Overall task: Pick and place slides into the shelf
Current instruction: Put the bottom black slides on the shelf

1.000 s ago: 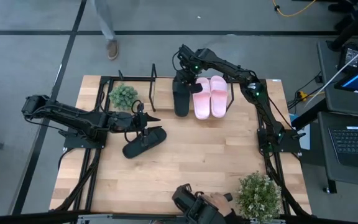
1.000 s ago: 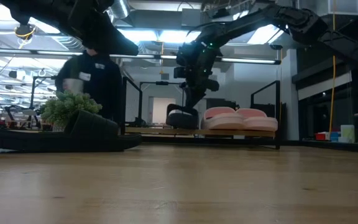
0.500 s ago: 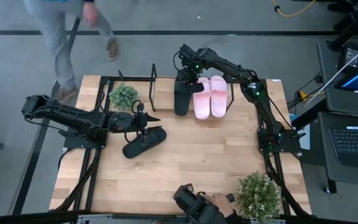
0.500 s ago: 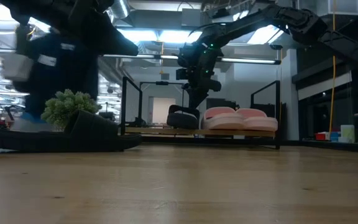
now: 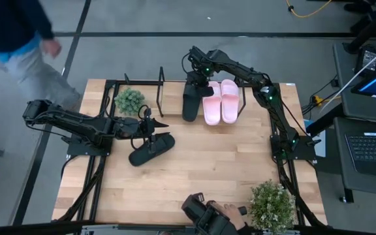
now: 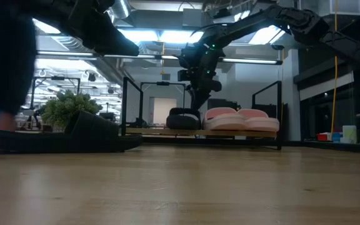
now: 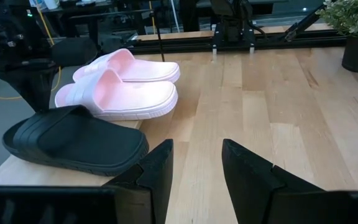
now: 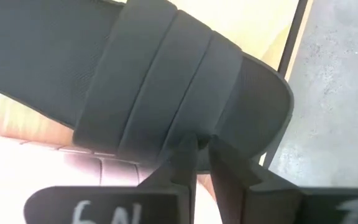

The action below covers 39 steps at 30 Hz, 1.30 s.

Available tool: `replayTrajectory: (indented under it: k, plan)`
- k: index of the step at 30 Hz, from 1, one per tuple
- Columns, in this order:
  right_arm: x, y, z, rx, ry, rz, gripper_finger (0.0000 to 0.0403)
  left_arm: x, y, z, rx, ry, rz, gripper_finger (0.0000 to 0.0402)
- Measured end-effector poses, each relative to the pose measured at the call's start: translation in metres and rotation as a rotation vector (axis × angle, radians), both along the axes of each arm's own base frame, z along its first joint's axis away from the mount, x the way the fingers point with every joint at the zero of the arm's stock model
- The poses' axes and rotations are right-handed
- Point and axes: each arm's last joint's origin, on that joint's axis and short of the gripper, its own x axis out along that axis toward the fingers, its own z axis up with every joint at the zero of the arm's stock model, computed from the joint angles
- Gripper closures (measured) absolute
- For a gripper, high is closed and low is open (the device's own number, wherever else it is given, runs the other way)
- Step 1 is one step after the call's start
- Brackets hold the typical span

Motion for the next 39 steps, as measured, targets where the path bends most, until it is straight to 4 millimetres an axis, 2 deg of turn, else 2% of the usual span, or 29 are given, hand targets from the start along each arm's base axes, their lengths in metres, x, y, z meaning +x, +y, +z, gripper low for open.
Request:
replayTrajectory:
  k: [12,16,20,26,31,35,39]
  plan:
    - [0.0,0.0,0.0,-0.007,0.007,-0.006,0.0298,0.0,0.0,0.0,0.0,0.0,0.0,0.0272]
    - [0.0,-0.002,0.007,-0.097,0.049,-0.066,0.0286,0.0,0.0,0.0,0.0,0.0,0.0,0.0272]
    - [0.002,0.0,0.023,-0.155,0.037,-0.098,0.0285,0.0,0.0,0.0,0.0,0.0,0.0,0.0272]
    - [0.013,0.018,0.035,-0.166,-0.016,-0.068,0.0313,0.0,0.0,0.0,0.001,0.001,0.0,0.0272]
    - [0.023,0.035,0.035,-0.014,-0.106,-0.011,0.0389,0.0,0.0,0.0,0.012,0.004,-0.004,0.0272]
    - [0.035,0.051,0.037,0.072,-0.192,0.063,0.0395,0.0,0.0,0.0,0.02,0.006,-0.007,0.0272]
    - [0.045,0.065,0.035,0.094,-0.214,0.067,0.0398,0.0,0.0,0.0,0.021,0.007,-0.007,0.0272]
